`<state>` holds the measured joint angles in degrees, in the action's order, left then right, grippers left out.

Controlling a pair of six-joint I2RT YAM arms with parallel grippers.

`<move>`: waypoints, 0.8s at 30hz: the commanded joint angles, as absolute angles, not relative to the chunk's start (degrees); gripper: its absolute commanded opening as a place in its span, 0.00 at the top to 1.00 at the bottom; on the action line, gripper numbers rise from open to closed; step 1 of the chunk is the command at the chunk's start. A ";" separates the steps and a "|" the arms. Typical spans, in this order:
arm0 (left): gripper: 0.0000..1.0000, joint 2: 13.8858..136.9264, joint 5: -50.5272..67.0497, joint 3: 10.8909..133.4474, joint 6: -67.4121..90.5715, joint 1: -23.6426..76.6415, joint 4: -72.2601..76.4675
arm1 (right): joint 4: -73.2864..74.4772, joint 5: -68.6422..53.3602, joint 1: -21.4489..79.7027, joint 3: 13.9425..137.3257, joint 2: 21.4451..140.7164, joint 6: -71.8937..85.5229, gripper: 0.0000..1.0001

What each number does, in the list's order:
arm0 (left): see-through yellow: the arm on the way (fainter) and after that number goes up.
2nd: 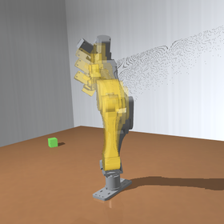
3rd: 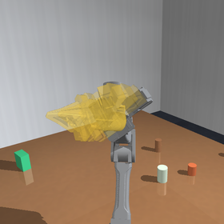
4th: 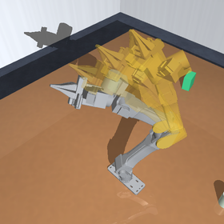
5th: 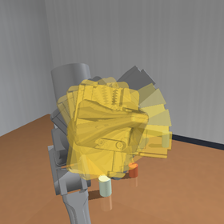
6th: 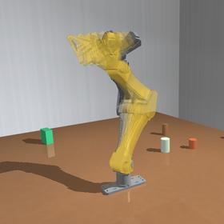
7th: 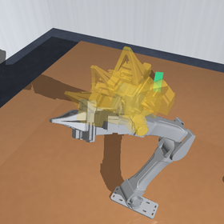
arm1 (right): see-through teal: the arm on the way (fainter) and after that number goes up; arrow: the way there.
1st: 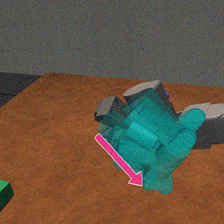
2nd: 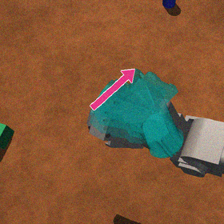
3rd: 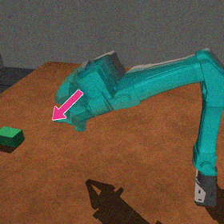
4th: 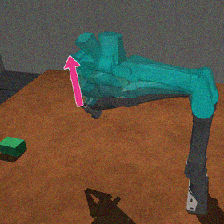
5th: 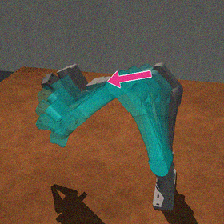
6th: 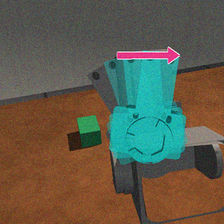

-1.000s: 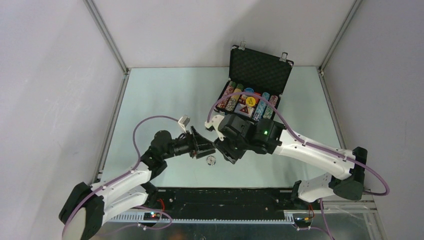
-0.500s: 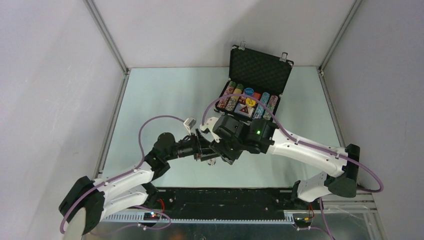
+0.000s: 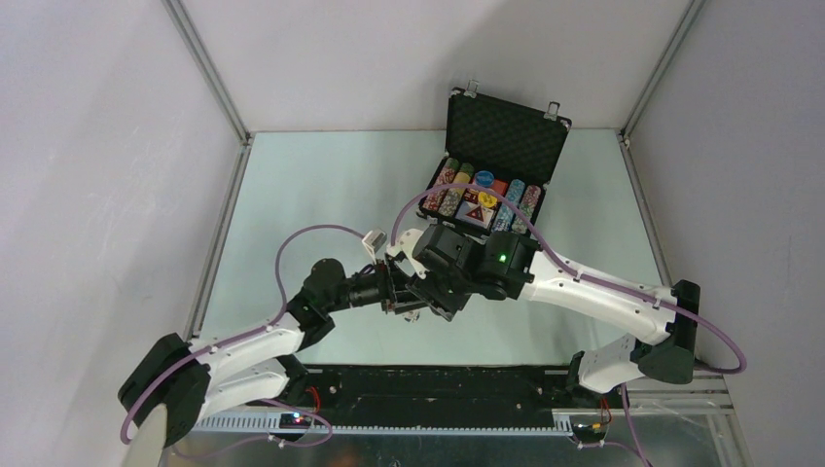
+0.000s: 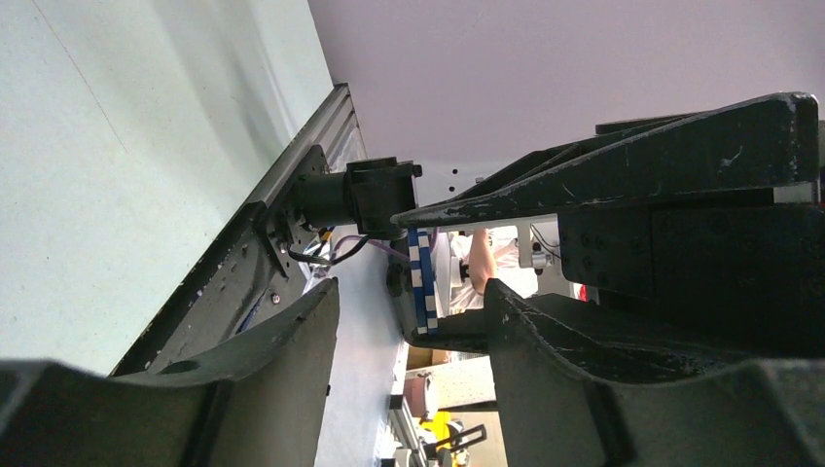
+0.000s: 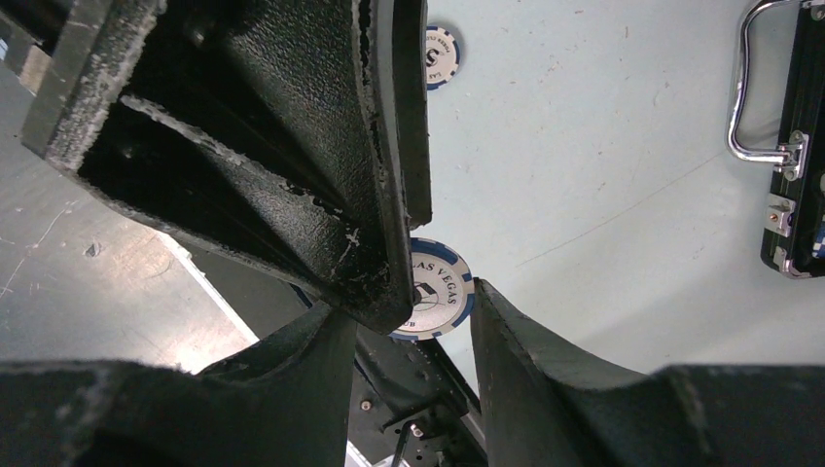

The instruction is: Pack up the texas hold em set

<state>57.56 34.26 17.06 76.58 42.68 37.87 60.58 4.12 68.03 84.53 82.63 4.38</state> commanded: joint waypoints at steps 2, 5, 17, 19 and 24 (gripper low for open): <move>0.41 58.34 34.88 18.53 76.82 43.71 41.55 | 59.51 5.58 68.32 87.01 82.09 3.35 1.00; 0.45 58.51 34.73 18.33 76.98 43.89 41.97 | 59.34 5.75 68.38 87.06 82.01 3.07 1.00; 0.61 59.06 34.36 18.22 77.14 44.60 42.60 | 59.11 5.36 68.79 86.76 81.98 2.82 1.00; 0.63 59.26 34.25 18.20 77.09 44.69 42.62 | 59.08 5.31 68.80 86.72 81.94 2.74 1.00; 0.69 59.72 34.21 18.27 77.19 44.82 42.78 | 59.18 5.02 68.98 86.74 82.22 2.52 1.00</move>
